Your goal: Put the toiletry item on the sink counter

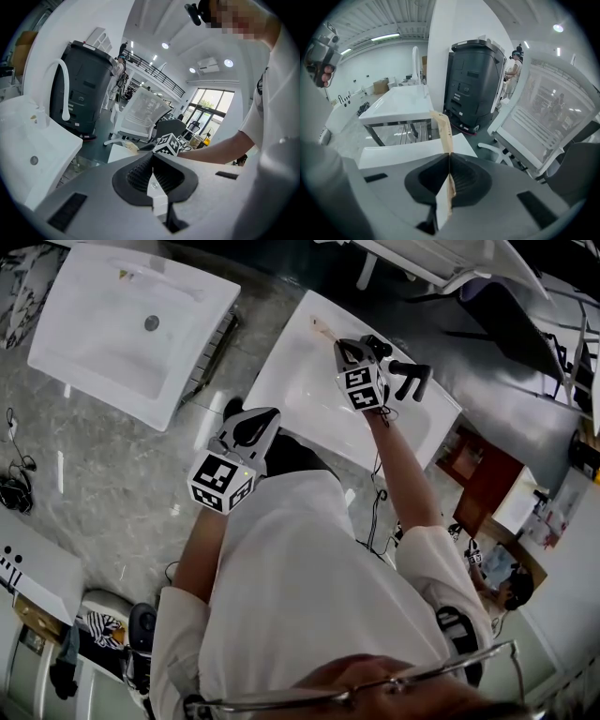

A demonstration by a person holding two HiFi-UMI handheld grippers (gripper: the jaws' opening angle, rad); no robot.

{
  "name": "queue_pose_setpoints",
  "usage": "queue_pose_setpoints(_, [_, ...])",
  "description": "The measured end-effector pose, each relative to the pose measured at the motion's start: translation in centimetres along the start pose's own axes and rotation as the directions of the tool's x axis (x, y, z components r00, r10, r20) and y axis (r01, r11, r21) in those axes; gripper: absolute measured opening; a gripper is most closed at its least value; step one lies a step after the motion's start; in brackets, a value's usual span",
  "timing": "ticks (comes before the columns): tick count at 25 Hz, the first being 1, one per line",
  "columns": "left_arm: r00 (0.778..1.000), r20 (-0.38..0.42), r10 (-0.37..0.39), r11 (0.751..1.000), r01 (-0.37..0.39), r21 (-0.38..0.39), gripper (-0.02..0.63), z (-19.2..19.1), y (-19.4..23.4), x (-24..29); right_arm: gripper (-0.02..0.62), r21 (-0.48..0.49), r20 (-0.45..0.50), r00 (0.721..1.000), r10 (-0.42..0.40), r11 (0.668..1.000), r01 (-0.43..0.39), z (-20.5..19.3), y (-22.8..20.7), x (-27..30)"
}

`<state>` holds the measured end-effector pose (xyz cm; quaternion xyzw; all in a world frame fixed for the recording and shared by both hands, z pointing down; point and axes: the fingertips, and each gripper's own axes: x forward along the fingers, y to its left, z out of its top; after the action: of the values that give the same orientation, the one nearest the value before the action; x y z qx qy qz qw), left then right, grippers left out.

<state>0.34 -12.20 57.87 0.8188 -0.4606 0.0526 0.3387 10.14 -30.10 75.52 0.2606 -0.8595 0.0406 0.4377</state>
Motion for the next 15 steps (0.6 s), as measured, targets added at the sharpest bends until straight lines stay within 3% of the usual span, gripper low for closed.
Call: queue_pose_setpoints(15, [1.000, -0.013, 0.007, 0.999, -0.008, -0.038, 0.005, -0.8, 1.1, 0.7, 0.012, -0.040, -0.107, 0.994, 0.001, 0.999, -0.005, -1.7, -0.4, 4.9])
